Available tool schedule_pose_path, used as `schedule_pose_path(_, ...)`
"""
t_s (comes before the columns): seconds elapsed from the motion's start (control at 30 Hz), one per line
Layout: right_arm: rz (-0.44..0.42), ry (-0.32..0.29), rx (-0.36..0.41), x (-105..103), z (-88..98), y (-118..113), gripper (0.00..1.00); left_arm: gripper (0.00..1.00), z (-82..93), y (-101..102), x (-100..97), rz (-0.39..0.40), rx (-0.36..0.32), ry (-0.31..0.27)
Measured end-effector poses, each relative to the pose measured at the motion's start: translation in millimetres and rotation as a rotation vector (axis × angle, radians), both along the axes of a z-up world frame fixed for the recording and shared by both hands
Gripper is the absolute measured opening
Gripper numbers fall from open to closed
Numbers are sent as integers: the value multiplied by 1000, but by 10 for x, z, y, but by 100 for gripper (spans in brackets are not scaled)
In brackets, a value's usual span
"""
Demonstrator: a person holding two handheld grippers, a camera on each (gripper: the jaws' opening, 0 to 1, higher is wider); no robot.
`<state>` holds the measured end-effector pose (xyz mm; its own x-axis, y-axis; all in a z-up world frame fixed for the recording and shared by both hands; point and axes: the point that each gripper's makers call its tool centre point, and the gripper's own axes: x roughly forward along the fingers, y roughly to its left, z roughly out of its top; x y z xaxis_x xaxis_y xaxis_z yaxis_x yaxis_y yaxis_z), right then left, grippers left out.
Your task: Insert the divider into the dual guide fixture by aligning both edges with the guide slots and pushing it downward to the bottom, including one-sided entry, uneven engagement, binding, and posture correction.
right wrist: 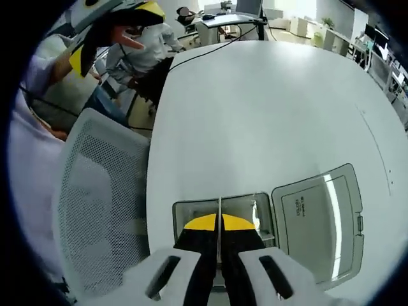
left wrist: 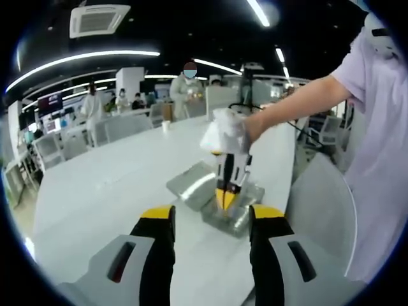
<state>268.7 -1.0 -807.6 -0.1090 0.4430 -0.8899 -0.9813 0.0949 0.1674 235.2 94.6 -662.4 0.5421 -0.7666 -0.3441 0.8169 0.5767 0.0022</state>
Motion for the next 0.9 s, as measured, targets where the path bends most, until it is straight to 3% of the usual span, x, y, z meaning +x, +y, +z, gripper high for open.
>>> schedule_pose_path(0.6, 9, -4, 16, 30, -66, 15, 0, 44, 0, 23, 10, 2, 3, 3)
schedule_pose_path(0.9, 4, -8, 30, 80, 13, 19, 0, 43, -1, 17, 13, -2, 5, 4)
